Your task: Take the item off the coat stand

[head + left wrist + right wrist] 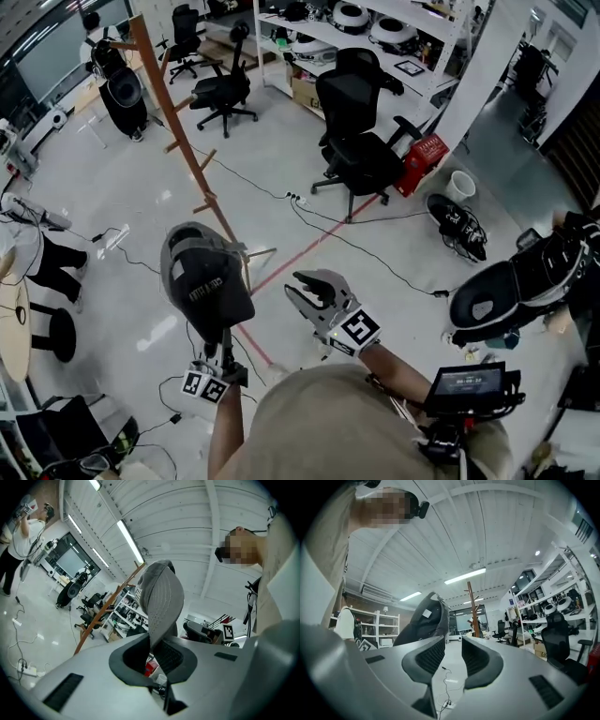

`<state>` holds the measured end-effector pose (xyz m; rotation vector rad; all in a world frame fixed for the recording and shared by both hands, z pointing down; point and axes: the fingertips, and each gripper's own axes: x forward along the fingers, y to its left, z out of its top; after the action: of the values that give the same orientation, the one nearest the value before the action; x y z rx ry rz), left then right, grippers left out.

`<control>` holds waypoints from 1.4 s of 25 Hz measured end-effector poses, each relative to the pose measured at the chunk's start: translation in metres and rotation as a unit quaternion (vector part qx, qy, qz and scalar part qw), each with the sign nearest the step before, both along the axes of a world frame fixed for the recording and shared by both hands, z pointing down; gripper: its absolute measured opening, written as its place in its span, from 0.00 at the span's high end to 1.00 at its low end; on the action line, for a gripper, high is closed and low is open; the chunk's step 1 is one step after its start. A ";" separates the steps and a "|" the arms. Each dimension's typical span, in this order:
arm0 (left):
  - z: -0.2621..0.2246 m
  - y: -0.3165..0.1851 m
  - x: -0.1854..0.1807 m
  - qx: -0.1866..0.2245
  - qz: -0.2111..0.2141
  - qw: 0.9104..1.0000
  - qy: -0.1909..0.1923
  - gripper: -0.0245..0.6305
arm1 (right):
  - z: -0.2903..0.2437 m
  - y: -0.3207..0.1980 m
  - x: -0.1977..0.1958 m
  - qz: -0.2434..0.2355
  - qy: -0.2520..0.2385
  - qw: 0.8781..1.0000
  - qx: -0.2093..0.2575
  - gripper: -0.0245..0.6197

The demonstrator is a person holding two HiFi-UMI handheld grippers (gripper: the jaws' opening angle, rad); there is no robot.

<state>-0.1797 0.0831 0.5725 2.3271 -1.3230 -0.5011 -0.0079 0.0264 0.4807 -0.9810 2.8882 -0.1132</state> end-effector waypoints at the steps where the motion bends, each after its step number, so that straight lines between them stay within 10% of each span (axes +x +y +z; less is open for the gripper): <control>1: 0.001 0.001 -0.006 0.002 0.001 1.000 0.001 0.91 | 0.000 0.001 -0.006 0.003 0.001 1.000 0.002 0.81; 24: 0.009 -0.009 0.063 -0.009 0.059 0.998 0.013 0.91 | 0.004 0.003 0.041 0.033 0.020 0.999 0.019 0.81; 35: 0.032 -0.006 0.073 -0.055 -0.014 0.998 0.024 0.91 | 0.039 -0.009 0.058 -0.024 0.031 0.999 -0.023 0.81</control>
<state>-0.1069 0.0768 0.6041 2.1967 -1.3290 -0.4761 0.0504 0.0178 0.5200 -0.9396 2.9791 -0.1547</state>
